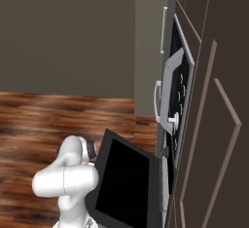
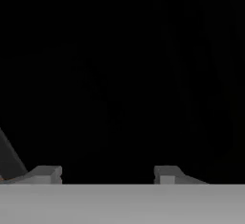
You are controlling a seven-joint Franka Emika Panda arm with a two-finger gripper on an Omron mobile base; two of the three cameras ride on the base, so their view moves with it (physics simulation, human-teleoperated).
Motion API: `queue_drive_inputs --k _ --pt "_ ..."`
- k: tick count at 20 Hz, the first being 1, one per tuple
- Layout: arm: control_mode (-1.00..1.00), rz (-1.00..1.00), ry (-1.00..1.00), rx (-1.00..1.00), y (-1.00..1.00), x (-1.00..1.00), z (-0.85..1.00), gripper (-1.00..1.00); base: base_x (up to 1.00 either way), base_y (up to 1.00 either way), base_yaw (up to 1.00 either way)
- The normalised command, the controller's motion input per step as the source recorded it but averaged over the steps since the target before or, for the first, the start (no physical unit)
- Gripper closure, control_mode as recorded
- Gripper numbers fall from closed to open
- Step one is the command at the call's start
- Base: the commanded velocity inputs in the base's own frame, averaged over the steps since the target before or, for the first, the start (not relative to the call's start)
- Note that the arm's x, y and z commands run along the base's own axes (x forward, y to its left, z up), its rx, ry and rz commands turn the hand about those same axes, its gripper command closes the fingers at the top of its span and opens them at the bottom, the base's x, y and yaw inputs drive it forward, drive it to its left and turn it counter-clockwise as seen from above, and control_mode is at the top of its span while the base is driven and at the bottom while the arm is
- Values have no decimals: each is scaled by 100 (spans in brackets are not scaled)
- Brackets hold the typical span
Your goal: Take the baked cake out of the oven and place it on the plate for cooling. Then close the oven door.
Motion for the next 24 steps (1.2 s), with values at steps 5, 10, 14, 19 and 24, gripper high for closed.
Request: queue_drive_inputs --k 5,10,14,19,24 --pt "-100 -13 -24 -41 -70 0 54 -100 0 0 0" --pt "-100 -11 -24 -41 -81 0 50 -100 0 0 0" --pt "-100 -10 -22 -39 -86 0 38 -100 0 0 0" --pt "-100 -7 -20 -36 -91 0 24 -100 0 0 0" --pt "-100 -5 -19 -33 -94 0 14 -100 0 0 0"
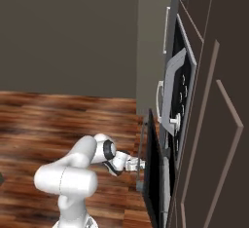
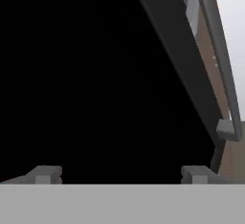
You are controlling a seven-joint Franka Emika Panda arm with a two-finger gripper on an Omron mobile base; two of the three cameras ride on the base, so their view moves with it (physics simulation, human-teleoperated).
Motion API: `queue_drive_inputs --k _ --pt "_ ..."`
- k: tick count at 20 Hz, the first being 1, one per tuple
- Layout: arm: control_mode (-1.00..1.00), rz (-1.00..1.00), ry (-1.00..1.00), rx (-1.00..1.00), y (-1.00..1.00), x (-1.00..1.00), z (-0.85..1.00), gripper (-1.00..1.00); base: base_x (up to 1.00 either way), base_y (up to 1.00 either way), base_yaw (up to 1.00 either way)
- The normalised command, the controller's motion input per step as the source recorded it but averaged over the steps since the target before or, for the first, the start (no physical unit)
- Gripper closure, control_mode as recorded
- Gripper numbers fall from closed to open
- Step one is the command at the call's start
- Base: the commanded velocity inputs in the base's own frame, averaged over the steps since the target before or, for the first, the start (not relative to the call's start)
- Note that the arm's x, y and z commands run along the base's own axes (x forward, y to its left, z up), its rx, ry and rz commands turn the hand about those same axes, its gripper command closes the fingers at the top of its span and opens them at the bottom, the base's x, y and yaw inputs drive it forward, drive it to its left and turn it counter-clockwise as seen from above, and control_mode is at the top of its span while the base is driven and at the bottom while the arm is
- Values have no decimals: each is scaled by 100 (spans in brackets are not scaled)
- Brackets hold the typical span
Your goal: Take the baked cake out of the oven and place it on the plate for cooling. Then close the oven door.
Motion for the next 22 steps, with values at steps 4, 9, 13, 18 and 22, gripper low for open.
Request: queue_drive_inputs --k 4,9,13,18,22 --pt "-100 -3 -14 -31 -89 0 5 -100 0 0 0" --pt "-100 2 -14 -19 -93 0 3 -100 0 0 0" --pt "-100 25 -20 -1 -98 -20 4 -100 0 0 0" --pt "-100 42 -27 0 -100 -32 3 -100 0 0 0" --pt "-100 49 -28 0 -100 -42 0 -100 0 0 0"
